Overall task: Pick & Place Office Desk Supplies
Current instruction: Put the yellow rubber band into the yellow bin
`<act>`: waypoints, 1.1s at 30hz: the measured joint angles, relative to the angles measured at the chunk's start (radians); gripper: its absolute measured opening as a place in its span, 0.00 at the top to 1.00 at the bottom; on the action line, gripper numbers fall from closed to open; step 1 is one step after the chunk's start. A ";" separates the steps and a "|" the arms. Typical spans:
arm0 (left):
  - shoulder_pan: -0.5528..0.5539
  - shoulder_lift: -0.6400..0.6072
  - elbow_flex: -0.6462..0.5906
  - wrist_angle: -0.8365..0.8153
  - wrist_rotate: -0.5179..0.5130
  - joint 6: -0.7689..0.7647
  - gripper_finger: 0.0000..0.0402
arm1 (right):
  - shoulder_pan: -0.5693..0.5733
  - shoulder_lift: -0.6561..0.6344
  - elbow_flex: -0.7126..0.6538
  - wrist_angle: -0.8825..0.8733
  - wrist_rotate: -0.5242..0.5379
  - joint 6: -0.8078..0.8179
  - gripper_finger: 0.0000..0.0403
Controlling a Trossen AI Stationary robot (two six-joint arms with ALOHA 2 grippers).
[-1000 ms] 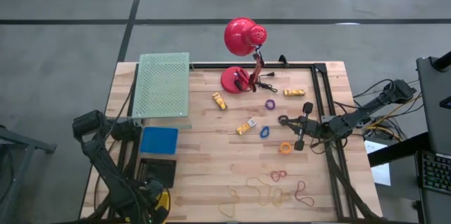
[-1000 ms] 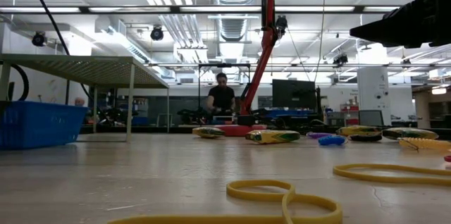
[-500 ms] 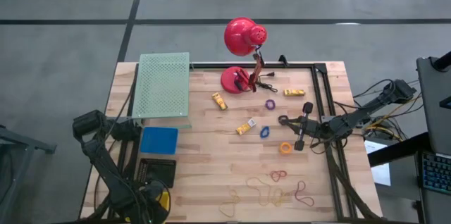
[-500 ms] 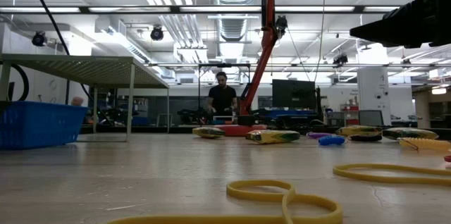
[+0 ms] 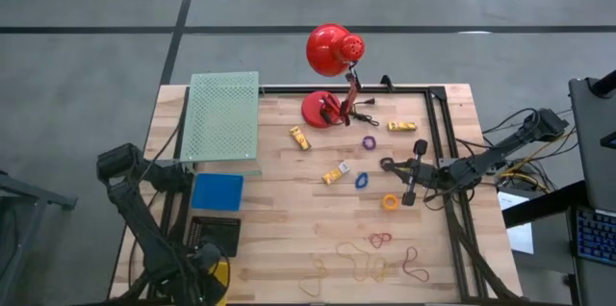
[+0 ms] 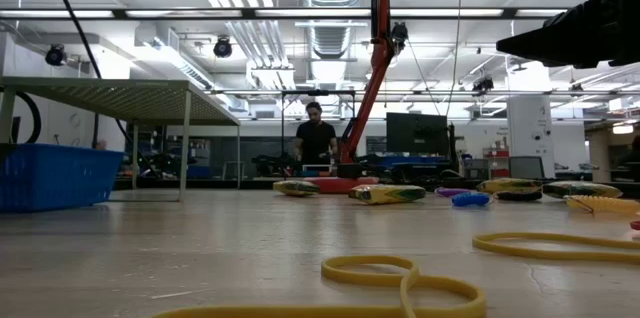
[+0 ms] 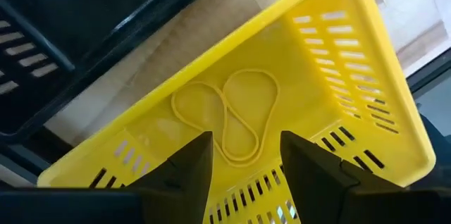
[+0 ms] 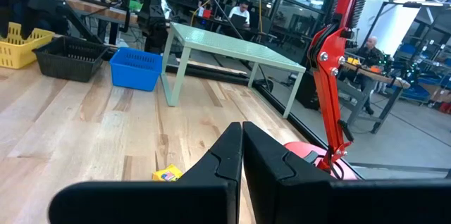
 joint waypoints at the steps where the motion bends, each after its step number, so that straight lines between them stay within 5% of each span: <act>1: 0.002 -0.001 0.000 0.000 0.000 0.000 0.57 | 0.000 0.000 0.000 0.000 0.000 0.000 0.98; 10: 0.029 -0.065 0.004 0.008 -0.082 0.087 0.57 | 0.000 0.000 0.000 0.000 0.000 0.000 0.98; 19: 0.054 -0.150 0.022 -0.018 -0.483 0.419 0.57 | 0.000 0.000 0.000 0.000 0.000 0.000 0.98; 25: 0.056 -0.160 0.017 0.086 -0.819 0.816 0.57 | 0.000 0.000 0.000 0.000 0.000 0.000 0.98; 33: 0.134 -0.156 -0.114 0.511 -0.841 1.365 0.57 | 0.000 0.000 0.000 0.000 0.000 0.000 0.98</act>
